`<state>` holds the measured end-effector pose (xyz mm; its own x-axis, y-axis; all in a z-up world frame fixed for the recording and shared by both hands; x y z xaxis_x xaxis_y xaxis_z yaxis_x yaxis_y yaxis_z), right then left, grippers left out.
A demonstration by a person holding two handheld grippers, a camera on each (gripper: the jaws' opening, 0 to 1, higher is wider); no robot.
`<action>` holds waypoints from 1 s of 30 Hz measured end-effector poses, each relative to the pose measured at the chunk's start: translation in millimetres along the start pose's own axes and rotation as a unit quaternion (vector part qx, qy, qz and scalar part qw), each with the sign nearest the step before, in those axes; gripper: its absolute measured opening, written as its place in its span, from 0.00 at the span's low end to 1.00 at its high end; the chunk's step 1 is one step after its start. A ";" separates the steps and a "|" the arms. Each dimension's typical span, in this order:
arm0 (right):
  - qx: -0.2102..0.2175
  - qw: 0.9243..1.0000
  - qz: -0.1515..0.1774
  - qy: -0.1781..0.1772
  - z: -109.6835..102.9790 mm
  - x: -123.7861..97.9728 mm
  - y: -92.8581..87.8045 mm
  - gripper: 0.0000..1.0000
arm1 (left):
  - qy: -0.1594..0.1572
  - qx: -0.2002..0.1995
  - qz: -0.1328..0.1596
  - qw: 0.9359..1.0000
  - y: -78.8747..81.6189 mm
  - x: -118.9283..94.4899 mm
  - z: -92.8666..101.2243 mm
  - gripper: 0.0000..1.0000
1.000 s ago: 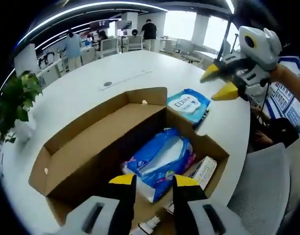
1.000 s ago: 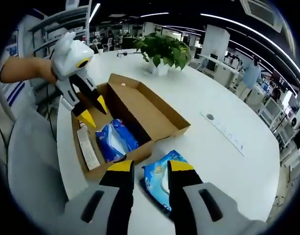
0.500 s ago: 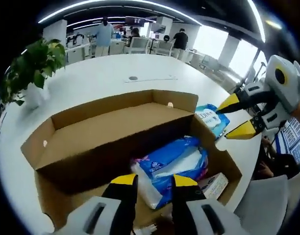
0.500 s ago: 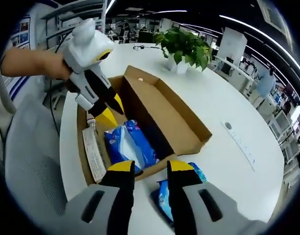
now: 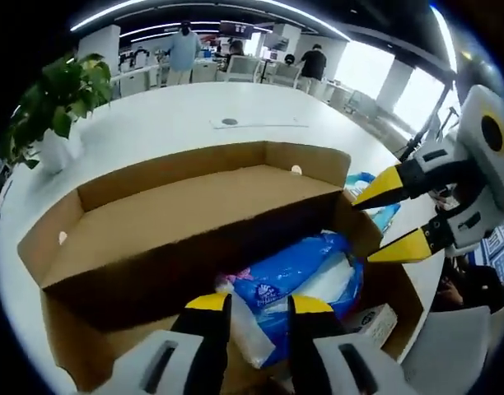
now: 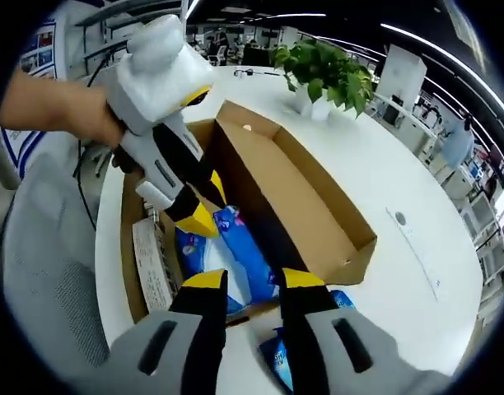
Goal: Operate the shoe box by opening the lid, removing the specified soft item, and placing it in the target area until the item is outside and the box remains undamaged.
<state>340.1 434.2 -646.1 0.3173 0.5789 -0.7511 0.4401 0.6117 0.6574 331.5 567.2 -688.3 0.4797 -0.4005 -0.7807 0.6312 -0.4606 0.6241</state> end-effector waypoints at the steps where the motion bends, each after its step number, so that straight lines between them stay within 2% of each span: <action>1: -0.001 1.000 -0.001 0.000 -0.3 1.8 0.3 0.22 | 0.002 0.000 0.000 1.000 -0.6 0.4 -0.5 0.27; 4: 0.003 1.000 -0.007 0.001 -0.6 9.9 1.0 0.21 | 0.003 -0.005 0.001 1.000 -1.0 0.1 -2.3 0.26; 10: -0.006 1.000 -0.019 -0.004 -1.3 20.4 -0.5 0.19 | 0.016 0.016 -0.006 1.000 -5.0 -6.0 -8.4 0.26; 17: -0.005 1.000 -0.030 -0.005 -2.0 28.0 -4.1 0.17 | 0.014 -0.005 -0.010 1.000 -11.2 -6.8 -13.8 0.24; 19: -0.003 0.999 -0.031 -0.007 -1.9 29.9 -4.5 0.15 | 0.009 -0.011 -0.011 1.000 -11.5 -6.2 -13.0 0.19; 25: 0.007 0.999 -0.031 -0.016 1.0 33.2 -5.6 0.07 | 0.001 -0.015 -0.015 1.000 -11.7 -3.9 -11.5 0.13; 28: 0.010 0.999 -0.032 -0.022 3.4 34.4 -7.4 0.03 | -0.009 -0.017 -0.012 1.000 -10.7 -4.4 -9.9 0.01; 30: 0.012 0.999 -0.029 -0.022 3.1 34.4 -7.3 0.02 | -0.006 -0.014 -0.011 1.000 -10.6 -4.1 -10.0 0.01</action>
<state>350.3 448.0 -676.9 0.3264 0.5188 -0.7901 0.4786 0.6301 0.6115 328.9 581.7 -691.9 0.4578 -0.4000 -0.7940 0.6582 -0.4479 0.6052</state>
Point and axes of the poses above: the point that each gripper's makers call its tool centre point, and the gripper's own axes: x roughly forward along the fingers, z roughly to its right, y roughly out of its top, the point moved 7 cm from there along -x, roughly backward along the fingers, and after that the axes turned 15 degrees about x, right-handed, at the moved point
